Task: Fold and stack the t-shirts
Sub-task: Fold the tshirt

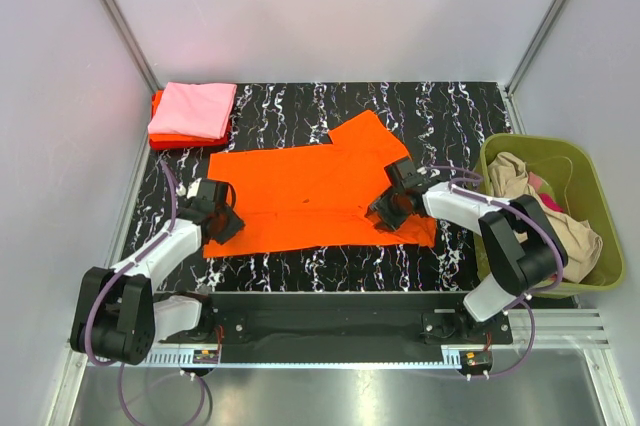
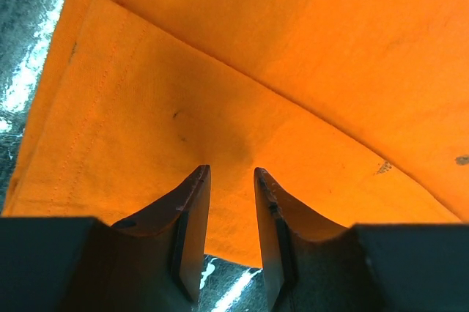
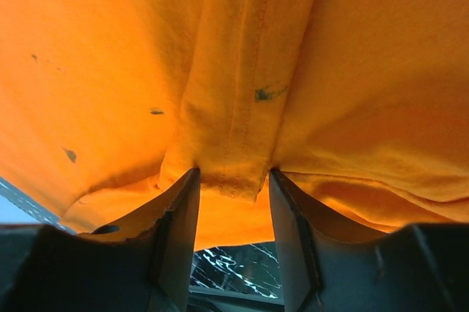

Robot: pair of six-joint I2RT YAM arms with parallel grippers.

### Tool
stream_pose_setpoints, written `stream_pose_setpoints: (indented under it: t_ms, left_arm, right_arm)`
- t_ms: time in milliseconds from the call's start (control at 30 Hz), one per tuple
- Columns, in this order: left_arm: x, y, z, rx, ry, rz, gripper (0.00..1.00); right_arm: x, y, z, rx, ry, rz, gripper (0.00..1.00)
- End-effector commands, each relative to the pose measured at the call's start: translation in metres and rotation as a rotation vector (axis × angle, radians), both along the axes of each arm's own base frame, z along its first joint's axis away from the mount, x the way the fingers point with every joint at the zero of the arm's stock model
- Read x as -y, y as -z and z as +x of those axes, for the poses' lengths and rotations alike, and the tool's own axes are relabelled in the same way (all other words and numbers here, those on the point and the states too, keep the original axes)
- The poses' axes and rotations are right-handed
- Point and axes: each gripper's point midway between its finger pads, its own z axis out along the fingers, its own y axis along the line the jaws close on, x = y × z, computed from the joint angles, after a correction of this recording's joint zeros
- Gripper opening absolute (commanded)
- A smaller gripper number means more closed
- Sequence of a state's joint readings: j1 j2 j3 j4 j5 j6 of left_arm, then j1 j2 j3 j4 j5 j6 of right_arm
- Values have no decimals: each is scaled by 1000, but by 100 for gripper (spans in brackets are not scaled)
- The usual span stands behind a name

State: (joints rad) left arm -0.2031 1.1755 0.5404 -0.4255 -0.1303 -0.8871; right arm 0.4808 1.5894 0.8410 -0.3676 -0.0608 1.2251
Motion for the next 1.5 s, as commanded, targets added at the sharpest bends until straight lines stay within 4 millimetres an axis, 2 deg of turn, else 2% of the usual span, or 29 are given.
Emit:
stream_pose_setpoints:
  t_ms: [0, 167, 267, 333, 367, 400, 467, 567, 700, 733, 767, 833, 867, 967, 1000, 1067, 1100, 1233, 1300, 1433, 1467]
  left_arm:
    - [-8, -3, 4, 27, -9, 41, 35]
    - [-14, -5, 2, 28, -22, 70, 35]
    - [-14, -4, 1, 26, -20, 70, 36]
    - [-14, -4, 1, 26, -20, 70, 36]
    - [-14, -4, 1, 23, -20, 71, 36]
    - [-14, -3, 1, 20, -20, 70, 36]
    - [-14, -2, 1, 16, -22, 68, 36]
    - [-13, -1, 0, 12, -28, 61, 36]
    - [-13, 4, -3, -6, -43, 60, 36]
    - [-14, 4, -5, -10, -48, 60, 36]
    - [-14, 4, -6, -13, -55, 58, 36]
    - [-17, 5, -8, -22, -66, 72, 36]
    - [-22, 6, -9, -26, -90, 88, 36]
    - [-29, 9, -18, -71, -125, 122, 36]
    - [-35, 9, -21, -84, -141, 149, 36]
    - [-42, 9, -28, -123, -159, 185, 35]
    - [-50, 7, -29, -127, -180, 221, 35]
    - [-83, -3, -44, -150, -292, 284, 35]
    - [-91, -8, -46, -135, -319, 298, 35]
    - [-107, -38, -33, -55, -348, 340, 36]
    - [-107, -44, -29, -43, -344, 334, 36]
  right_arm:
    - [-1, 5, 6, 16, 41, -21, 49]
    - [-1, -8, 19, 93, 15, -46, 30]
    - [-3, -24, 32, 157, -15, -60, 28]
    - [-4, -26, 36, 171, -39, -71, 27]
    - [-5, -26, 38, 176, -48, -77, 23]
    - [-7, -27, 44, 186, -62, -83, 9]
    - [-12, -29, 49, 196, -87, -87, 0]
    - [-25, -43, 68, 264, -150, -92, 0]
    - [-51, -44, 79, 320, -361, -120, 1]
    - [-65, -43, 70, 291, -448, -60, 5]
    - [-70, -48, 73, 288, -484, -61, 19]
    - [-54, -33, 63, 221, -517, -140, 32]
    - [-49, -44, 63, 248, -513, -159, 39]
    - [-35, -58, 55, 281, -499, -197, 45]
    - [-33, -77, 52, 326, -498, -189, 48]
    - [-27, -82, 39, 324, -511, -188, 51]
    - [-24, -92, 35, 342, -513, -183, 53]
    - [-4, -82, 6, 263, -516, -213, 52]
    - [12, -80, -2, 233, -482, -271, 49]
    - [37, -69, -24, 155, -407, -328, 46]
    - [40, -72, -28, 156, -367, -320, 45]
